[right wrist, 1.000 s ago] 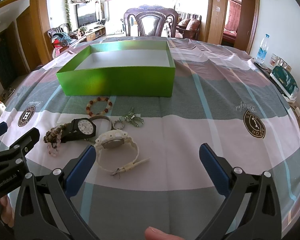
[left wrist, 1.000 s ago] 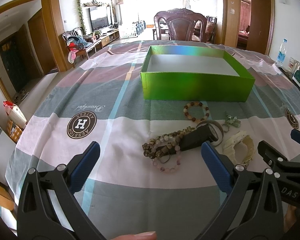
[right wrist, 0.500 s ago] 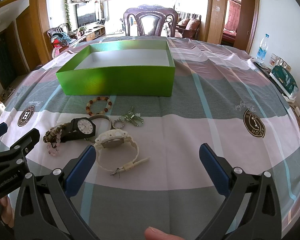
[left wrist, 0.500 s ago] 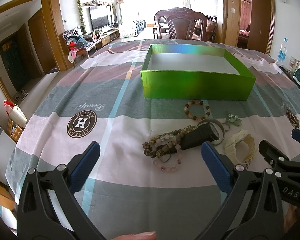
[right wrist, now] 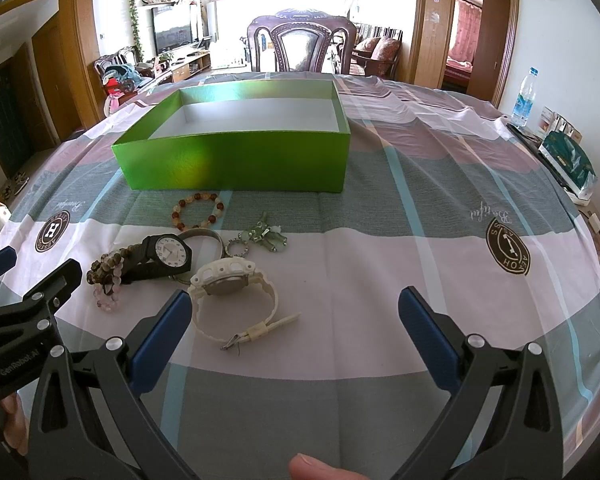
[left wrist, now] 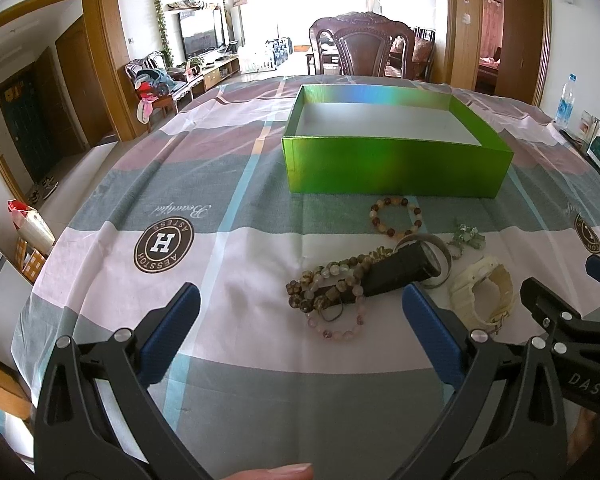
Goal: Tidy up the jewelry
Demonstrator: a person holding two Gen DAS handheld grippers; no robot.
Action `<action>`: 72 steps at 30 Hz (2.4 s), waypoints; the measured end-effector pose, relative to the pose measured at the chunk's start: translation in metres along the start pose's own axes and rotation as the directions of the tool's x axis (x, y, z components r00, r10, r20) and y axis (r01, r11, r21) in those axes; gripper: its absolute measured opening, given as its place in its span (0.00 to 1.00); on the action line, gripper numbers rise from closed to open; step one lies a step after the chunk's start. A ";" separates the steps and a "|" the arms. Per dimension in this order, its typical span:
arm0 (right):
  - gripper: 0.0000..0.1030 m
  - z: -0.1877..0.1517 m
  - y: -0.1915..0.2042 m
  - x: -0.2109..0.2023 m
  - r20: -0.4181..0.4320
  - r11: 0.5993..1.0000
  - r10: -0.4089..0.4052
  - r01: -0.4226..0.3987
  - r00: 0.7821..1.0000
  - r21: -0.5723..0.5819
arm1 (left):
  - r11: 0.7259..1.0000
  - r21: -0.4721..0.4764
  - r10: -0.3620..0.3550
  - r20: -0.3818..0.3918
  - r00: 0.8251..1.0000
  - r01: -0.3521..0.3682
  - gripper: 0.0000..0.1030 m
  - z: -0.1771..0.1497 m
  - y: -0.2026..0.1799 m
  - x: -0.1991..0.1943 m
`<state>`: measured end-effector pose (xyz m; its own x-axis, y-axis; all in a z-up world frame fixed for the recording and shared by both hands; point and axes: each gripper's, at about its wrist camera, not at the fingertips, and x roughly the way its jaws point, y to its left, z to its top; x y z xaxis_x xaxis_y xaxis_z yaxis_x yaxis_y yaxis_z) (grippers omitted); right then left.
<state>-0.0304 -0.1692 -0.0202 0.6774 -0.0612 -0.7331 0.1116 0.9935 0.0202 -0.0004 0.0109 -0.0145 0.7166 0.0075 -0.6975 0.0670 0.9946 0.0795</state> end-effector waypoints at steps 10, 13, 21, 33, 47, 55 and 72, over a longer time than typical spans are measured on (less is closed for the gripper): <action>0.98 -0.005 0.000 0.003 -0.003 1.000 -0.001 0.001 1.000 0.002 | 1.000 0.001 0.001 -0.001 1.000 -0.001 0.97 -0.001 -0.001 0.001; 0.98 -0.005 0.000 0.003 -0.004 1.000 -0.001 0.001 1.000 0.002 | 1.000 0.001 0.001 -0.001 1.000 -0.001 0.97 -0.001 -0.001 0.001; 0.98 -0.006 0.000 0.004 -0.004 1.000 -0.001 0.001 1.000 0.001 | 1.000 0.001 0.002 -0.003 1.000 -0.002 0.97 0.000 -0.002 0.001; 0.98 -0.005 0.001 0.003 -0.003 1.000 0.002 -0.002 1.000 0.001 | 1.000 0.003 0.003 -0.006 1.000 -0.003 0.97 -0.002 -0.001 0.002; 0.98 -0.007 0.001 0.005 -0.010 1.000 0.004 -0.004 1.000 0.003 | 1.000 0.004 0.003 -0.017 1.000 -0.003 0.97 -0.013 0.001 0.007; 0.97 -0.005 -0.024 0.028 -0.177 0.997 -0.007 -0.006 0.984 -0.072 | 0.996 0.069 -0.048 -0.038 0.998 0.051 0.93 -0.003 0.012 0.010; 0.36 0.020 0.000 0.052 -0.317 0.950 0.208 -0.268 0.925 -0.159 | 0.915 0.296 -0.212 -0.225 0.951 0.274 0.24 0.017 -0.053 0.053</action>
<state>0.0191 -0.1744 -0.0446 0.4191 0.1799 -0.8899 -0.1905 0.9758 0.1076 0.0454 -0.0433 -0.0437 0.5107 -0.1805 -0.8406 0.4633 0.8814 0.0922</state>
